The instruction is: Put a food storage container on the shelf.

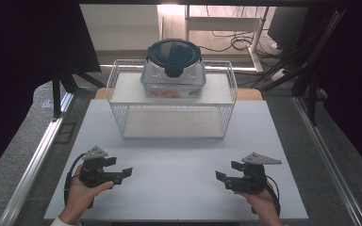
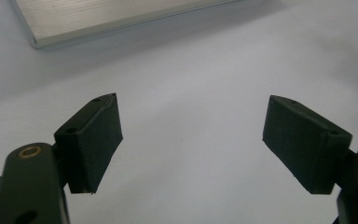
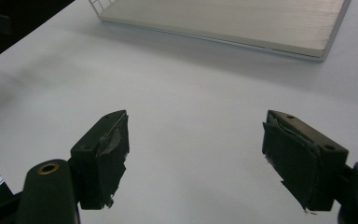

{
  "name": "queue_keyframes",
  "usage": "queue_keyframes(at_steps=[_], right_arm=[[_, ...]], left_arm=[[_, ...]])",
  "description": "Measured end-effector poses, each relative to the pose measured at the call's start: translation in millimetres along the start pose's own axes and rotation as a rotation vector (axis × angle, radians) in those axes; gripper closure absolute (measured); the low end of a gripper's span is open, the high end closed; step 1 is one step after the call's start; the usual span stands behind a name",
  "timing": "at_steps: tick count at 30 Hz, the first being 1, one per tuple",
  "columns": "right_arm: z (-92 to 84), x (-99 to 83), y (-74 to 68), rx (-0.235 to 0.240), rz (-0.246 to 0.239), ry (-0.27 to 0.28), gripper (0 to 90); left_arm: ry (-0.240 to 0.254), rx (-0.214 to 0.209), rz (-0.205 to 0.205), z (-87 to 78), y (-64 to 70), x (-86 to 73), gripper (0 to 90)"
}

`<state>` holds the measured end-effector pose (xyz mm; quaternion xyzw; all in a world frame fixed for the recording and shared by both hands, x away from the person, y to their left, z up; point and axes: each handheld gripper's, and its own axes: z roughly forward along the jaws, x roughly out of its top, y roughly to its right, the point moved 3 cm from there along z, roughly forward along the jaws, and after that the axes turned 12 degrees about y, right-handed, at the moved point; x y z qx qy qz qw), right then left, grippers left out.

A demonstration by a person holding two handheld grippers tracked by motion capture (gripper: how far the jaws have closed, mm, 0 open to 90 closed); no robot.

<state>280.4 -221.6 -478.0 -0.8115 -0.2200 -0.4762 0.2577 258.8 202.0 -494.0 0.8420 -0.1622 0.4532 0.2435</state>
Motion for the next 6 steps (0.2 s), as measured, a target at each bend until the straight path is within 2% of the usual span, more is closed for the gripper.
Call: queue_keyframes(at_steps=[6], right_arm=[[-0.5,-0.1,2.6,-0.011,0.004,-0.002,20.4]], left_arm=[[-0.012,0.005,-0.007,3.4,-2.2,-3.2,18.8]])
